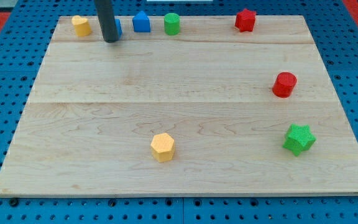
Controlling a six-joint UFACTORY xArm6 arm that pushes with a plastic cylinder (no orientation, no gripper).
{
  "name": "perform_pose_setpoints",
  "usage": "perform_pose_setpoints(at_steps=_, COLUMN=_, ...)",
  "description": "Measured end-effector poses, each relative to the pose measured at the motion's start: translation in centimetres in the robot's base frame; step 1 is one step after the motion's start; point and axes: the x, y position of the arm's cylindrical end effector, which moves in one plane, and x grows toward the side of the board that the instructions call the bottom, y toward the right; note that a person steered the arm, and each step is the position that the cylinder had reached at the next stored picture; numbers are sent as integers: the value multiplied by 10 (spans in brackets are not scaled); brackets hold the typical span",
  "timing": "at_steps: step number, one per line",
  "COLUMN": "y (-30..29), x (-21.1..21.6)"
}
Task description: Point your arm at the bottom of the red star
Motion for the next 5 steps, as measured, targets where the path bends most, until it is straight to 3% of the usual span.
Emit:
perform_pose_setpoints(at_steps=2, y=16, x=0)
perform_pose_setpoints(at_steps=3, y=85, x=11)
perform_pose_setpoints(at_steps=4, y=234, x=11)
perform_pose_setpoints(at_steps=5, y=326, x=-21)
